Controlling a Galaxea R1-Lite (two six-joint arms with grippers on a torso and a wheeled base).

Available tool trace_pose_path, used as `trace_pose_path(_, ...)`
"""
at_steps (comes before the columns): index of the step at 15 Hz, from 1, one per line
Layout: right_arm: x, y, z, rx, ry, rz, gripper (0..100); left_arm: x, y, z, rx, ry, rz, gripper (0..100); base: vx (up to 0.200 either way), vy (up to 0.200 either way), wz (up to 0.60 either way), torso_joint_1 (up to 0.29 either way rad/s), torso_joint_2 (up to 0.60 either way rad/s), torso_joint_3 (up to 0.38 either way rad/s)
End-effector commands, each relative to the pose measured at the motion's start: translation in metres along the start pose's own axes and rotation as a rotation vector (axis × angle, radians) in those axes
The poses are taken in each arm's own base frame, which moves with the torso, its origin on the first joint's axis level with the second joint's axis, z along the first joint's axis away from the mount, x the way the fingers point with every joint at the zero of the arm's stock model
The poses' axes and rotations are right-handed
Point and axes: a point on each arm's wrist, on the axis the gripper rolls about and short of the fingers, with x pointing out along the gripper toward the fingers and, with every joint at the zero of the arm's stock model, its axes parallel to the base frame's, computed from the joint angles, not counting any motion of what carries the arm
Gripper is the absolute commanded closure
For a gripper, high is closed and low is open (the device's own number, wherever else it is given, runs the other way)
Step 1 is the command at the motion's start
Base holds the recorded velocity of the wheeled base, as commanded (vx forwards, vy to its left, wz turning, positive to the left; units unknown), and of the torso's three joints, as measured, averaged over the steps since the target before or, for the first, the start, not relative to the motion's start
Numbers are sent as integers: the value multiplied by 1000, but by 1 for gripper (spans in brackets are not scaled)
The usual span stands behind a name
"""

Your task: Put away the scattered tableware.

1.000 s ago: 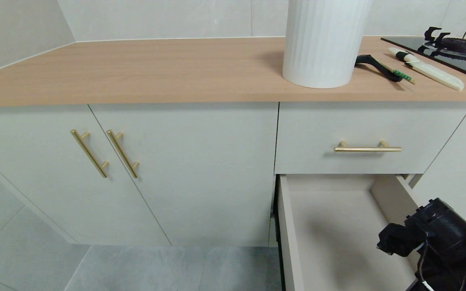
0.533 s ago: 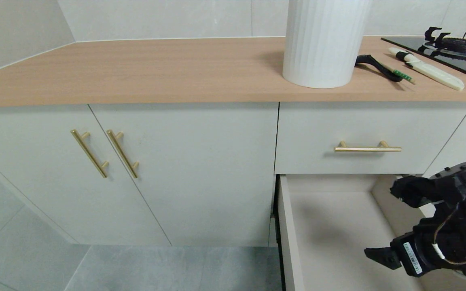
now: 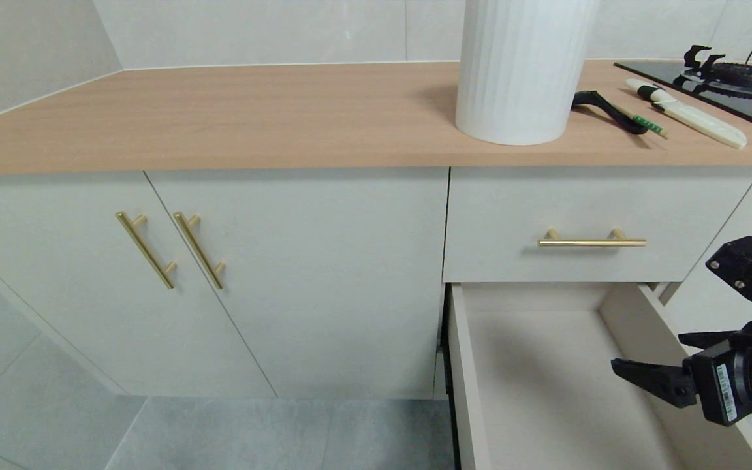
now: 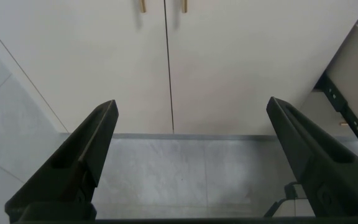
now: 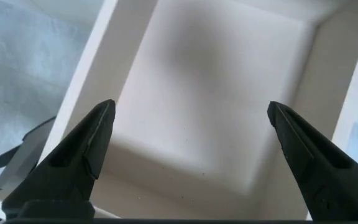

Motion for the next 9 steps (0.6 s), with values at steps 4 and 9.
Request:
trace_pose_path(4, -3, 0, 0, 1, -12, -4, 0, 0, 0, 0, 0, 1, 1, 0, 0, 0, 0, 139, -200, -218)
trace_pose_path(9, -3, 0, 0, -1, -12, -4, 0, 0, 0, 0, 0, 1, 1, 0, 0, 0, 0, 110, -568, -255)
